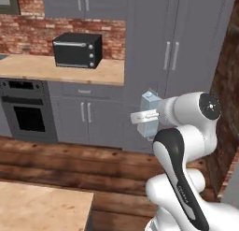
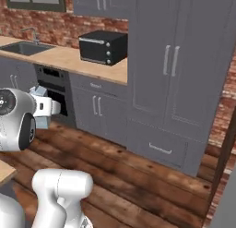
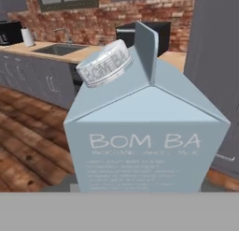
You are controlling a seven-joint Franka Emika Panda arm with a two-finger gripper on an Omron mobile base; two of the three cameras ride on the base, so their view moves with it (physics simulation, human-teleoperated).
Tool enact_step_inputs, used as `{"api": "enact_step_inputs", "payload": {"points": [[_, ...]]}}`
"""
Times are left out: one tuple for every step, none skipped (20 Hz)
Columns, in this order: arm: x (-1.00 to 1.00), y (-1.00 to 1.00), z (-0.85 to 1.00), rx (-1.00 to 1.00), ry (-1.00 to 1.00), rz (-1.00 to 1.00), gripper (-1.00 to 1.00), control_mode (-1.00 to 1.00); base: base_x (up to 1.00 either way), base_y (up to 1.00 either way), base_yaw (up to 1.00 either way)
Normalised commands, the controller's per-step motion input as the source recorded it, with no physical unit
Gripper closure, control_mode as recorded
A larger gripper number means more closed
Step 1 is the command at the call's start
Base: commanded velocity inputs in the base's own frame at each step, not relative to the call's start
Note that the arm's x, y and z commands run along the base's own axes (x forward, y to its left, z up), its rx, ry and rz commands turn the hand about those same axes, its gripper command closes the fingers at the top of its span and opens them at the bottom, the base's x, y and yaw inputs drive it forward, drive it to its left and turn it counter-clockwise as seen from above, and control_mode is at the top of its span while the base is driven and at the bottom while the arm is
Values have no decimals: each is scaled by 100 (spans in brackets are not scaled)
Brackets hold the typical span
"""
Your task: Take a sugar cube from the saucer and place it inside the coffee. Then, grab milk from the fridge and place it next to the coffee on the counter to sweeten the coffee.
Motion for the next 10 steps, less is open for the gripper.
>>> {"api": "enact_step_inputs", "payload": {"points": [[0,0,0,0,0,0,100,100,100,-16,45],[0,0,0,0,0,0,100,100,100,-19,45],[0,0,0,0,0,0,100,100,100,-21,46],[0,0,0,0,0,0,100,100,100,-19,46],[0,0,0,0,0,0,100,100,100,-16,46],[0,0,0,0,0,0,100,100,100,-13,47],[0,0,0,0,0,0,100,100,100,-9,47],[0,0,0,0,0,0,100,100,100,-6,48],[0,0,0,0,0,0,100,100,100,-4,48],[0,0,0,0,0,0,100,100,100,0,48]]}}
